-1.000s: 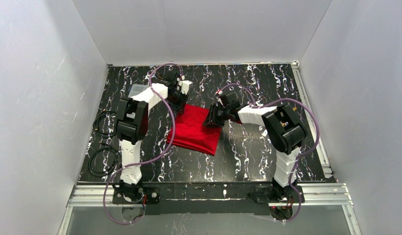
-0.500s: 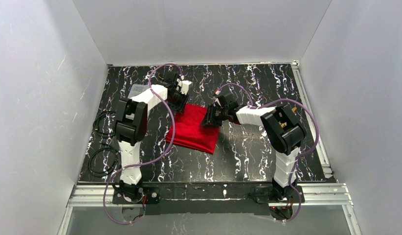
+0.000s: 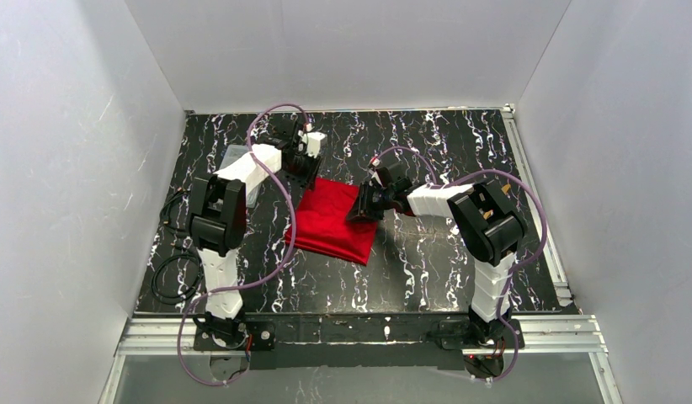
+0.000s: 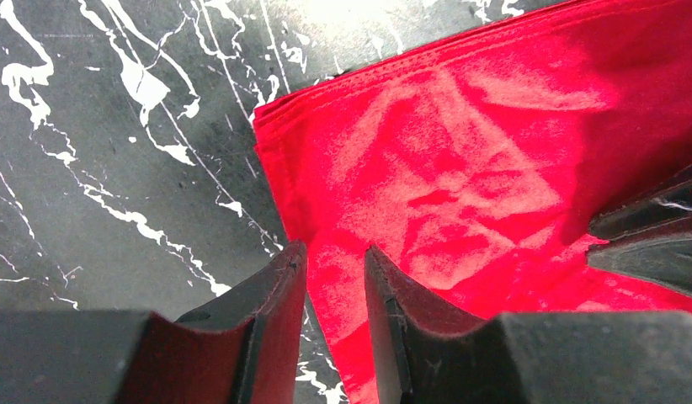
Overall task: Fold the napkin into a case and place the utensils inside
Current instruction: Fold the top corner of the square-folded napkin at the center of the board.
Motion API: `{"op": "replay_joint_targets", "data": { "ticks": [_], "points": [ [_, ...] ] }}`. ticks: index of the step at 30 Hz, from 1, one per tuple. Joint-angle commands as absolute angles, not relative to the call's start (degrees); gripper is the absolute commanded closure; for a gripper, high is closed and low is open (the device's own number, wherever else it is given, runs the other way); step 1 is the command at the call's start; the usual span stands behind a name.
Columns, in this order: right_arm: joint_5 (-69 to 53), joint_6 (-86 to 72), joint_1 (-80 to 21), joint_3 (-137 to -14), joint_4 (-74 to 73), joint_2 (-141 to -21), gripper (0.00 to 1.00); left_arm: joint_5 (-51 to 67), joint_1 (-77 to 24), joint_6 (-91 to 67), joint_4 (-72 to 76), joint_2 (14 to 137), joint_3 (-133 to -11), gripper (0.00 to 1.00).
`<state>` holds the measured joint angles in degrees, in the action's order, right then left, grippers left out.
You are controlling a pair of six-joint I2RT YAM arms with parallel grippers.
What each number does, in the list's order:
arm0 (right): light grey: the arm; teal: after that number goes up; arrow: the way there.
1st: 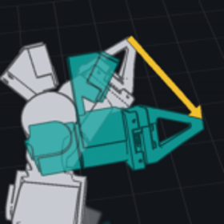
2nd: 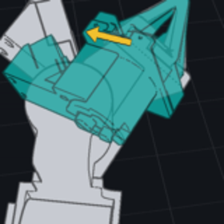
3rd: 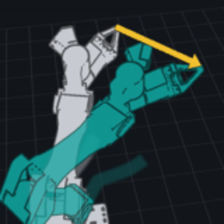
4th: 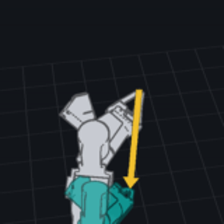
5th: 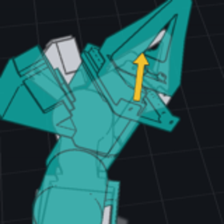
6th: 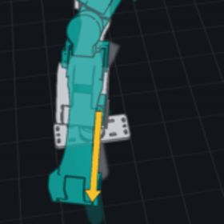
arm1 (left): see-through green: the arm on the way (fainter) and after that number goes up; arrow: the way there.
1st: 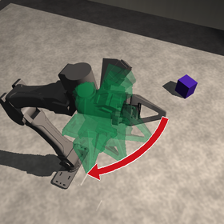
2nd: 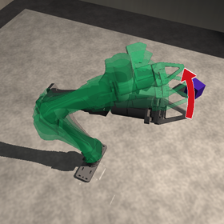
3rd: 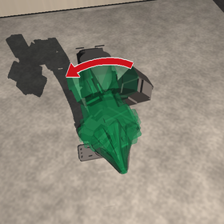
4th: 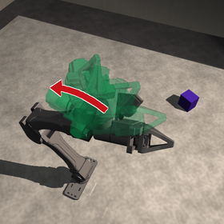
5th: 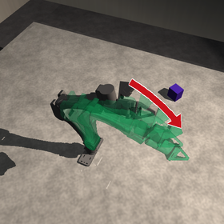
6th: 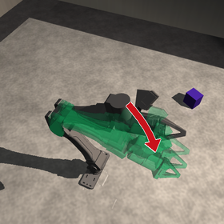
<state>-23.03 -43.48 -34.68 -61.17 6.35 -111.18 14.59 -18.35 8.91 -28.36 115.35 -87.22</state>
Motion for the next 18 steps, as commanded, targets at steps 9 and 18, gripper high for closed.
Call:
{"op": "replay_joint_targets", "data": {
  "ticks": [9, 18],
  "points": [
    [-22.9, -43.5, -34.8, -59.4, 7.1, -112.5, 0.69, 13.5, -17.8, 8.7, -29.0, 119.5, -87.7, 0.74],
    [-23.4, -44.1, -34.9, -59.4, 7.6, -112.5, 0.7, 12.0, -17.8, 8.7, -28.5, 118.5, -86.8, 0.89]
  ]
}}
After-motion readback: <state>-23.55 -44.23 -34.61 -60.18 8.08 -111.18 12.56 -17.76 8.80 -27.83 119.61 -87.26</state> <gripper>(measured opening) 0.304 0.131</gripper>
